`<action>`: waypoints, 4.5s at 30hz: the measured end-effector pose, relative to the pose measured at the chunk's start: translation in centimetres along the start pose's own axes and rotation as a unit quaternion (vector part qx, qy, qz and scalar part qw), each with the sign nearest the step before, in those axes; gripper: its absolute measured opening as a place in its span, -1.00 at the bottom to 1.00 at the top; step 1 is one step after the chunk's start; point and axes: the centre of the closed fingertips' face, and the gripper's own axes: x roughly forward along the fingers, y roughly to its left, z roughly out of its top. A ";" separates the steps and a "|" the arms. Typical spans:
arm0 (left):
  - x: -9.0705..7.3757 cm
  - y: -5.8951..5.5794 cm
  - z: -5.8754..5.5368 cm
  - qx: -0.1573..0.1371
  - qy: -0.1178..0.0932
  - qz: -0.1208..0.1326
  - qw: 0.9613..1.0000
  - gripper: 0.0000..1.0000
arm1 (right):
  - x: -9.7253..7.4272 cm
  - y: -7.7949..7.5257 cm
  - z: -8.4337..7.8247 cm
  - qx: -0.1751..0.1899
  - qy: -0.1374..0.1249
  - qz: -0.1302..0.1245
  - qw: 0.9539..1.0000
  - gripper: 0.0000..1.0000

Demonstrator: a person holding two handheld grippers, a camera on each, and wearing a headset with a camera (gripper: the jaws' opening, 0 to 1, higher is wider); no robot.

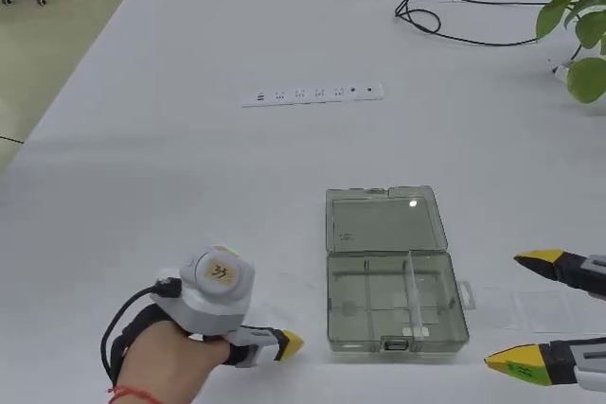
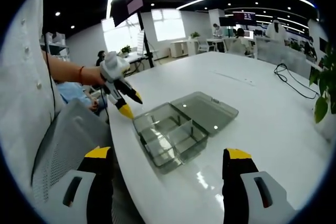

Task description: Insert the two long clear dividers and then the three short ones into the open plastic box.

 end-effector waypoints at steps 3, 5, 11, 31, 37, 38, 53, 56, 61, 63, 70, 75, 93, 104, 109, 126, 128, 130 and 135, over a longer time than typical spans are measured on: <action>0.3 0.2 -0.5 0.002 0.016 0.006 1.000 0.04 | 0.0 0.0 0.0 0.003 -0.004 -0.001 1.000 0.73; 0.5 0.1 -0.7 0.006 0.020 0.006 1.000 0.01 | -0.1 0.0 0.1 0.003 -0.005 -0.001 1.000 0.72; 0.5 0.7 -0.8 0.032 0.033 0.021 0.999 -0.11 | -0.1 0.1 -0.1 0.006 -0.007 -0.002 1.000 0.72; 0.6 1.4 -1.0 0.069 0.063 0.032 0.995 -0.35 | 0.0 0.0 0.2 0.012 -0.016 -0.006 1.000 0.70; 0.6 1.4 -1.0 0.067 0.065 0.025 0.995 -0.36 | 0.0 0.1 0.0 0.011 -0.014 -0.006 1.000 0.70; 0.5 1.4 -1.0 0.063 0.065 0.022 0.996 -0.36 | 0.0 0.2 0.0 0.011 -0.014 -0.006 1.000 0.70; 0.3 0.6 -0.8 -0.005 0.039 -0.014 0.999 -0.37 | 0.0 0.4 -0.2 0.010 -0.008 -0.008 1.000 0.69; 0.2 0.6 -0.8 -0.024 0.030 -0.020 0.999 -0.37 | 0.0 0.5 -0.2 0.011 -0.008 -0.008 1.000 0.69; 0.0 0.6 -0.9 -0.052 0.015 -0.028 0.998 -0.37 | 0.1 0.6 -0.1 0.011 -0.004 -0.008 1.000 0.69; -0.2 0.5 -1.1 -0.063 0.010 -0.034 0.997 -0.39 | 0.1 0.7 0.0 0.010 -0.003 -0.008 1.000 0.69; -0.7 0.3 -0.8 -0.102 -0.022 -0.048 0.993 -0.39 | 0.2 0.7 0.4 0.009 -0.001 -0.009 1.000 0.68; -1.4 0.1 0.0 -0.120 -0.046 -0.056 0.990 -0.39 | 0.3 0.8 0.8 0.008 0.002 -0.008 1.000 0.68; -4.0 -2.0 4.8 -0.130 -0.134 -0.101 0.977 -0.39 | 0.3 1.1 2.6 0.012 -0.003 -0.017 1.000 0.61; -5.0 -4.5 7.3 -0.130 -0.174 -0.137 0.966 -0.39 | 1.2 1.8 5.6 0.034 -0.027 -0.018 0.999 0.47; -5.4 -5.4 8.3 -0.131 -0.189 -0.149 0.962 -0.39 | 1.7 1.9 6.8 0.059 -0.039 -0.023 0.997 0.37; -6.3 -9.0 11.1 -0.103 -0.221 -0.185 0.952 -0.39 | 5.4 3.0 10.0 0.182 -0.077 -0.038 0.980 -0.39; -6.3 -9.2 11.3 -0.101 -0.223 -0.187 0.951 -0.39 | 5.8 3.1 10.0 0.187 -0.075 -0.040 0.979 -0.44; -6.4 -9.4 11.4 -0.098 -0.225 -0.189 0.951 -0.39 | 6.2 3.3 9.7 0.197 -0.068 -0.039 0.977 -0.49; -6.5 -9.9 11.6 -0.077 -0.227 -0.189 0.952 -0.39 | 6.9 3.6 9.6 0.214 -0.064 -0.041 0.974 -0.59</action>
